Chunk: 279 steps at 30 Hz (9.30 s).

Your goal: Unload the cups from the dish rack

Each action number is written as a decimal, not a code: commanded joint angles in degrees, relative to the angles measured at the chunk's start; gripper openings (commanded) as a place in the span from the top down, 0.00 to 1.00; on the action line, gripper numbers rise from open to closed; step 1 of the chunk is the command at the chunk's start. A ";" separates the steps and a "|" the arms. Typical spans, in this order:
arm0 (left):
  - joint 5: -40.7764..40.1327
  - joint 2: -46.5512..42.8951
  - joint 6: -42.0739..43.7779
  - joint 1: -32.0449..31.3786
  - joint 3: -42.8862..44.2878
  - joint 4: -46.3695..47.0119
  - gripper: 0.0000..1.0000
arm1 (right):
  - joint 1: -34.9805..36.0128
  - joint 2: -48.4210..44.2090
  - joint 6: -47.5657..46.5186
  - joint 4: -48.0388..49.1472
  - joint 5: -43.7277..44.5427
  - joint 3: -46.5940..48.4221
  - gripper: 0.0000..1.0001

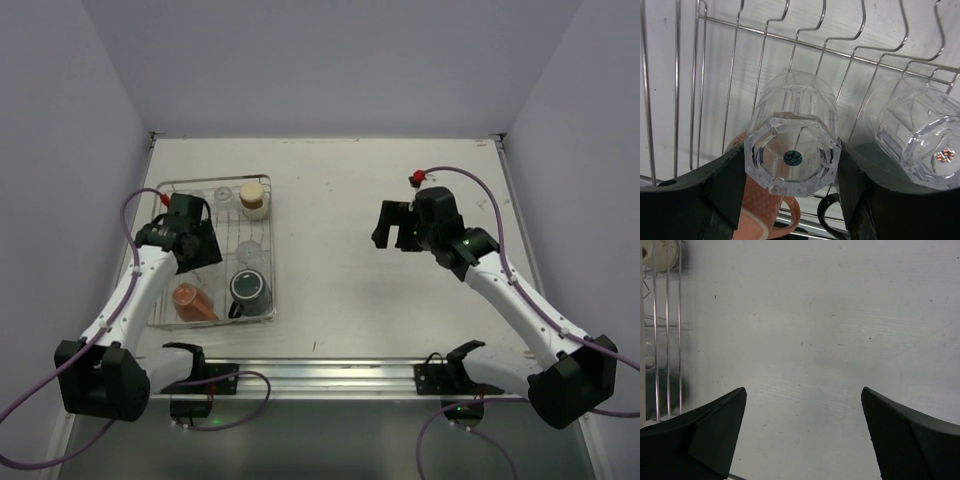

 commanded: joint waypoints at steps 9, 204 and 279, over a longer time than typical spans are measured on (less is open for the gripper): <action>1.78 -7.57 1.16 -0.27 19.31 -3.76 1.00 | 0.44 6.60 5.37 11.86 -21.88 10.03 0.01; -3.50 -1.67 1.42 -19.25 12.54 11.89 1.00 | -3.87 19.61 5.54 1.13 -19.32 21.20 0.40; -15.26 -1.16 -5.77 -19.25 14.13 19.10 0.00 | -1.94 27.26 11.02 1.61 -17.90 22.76 1.00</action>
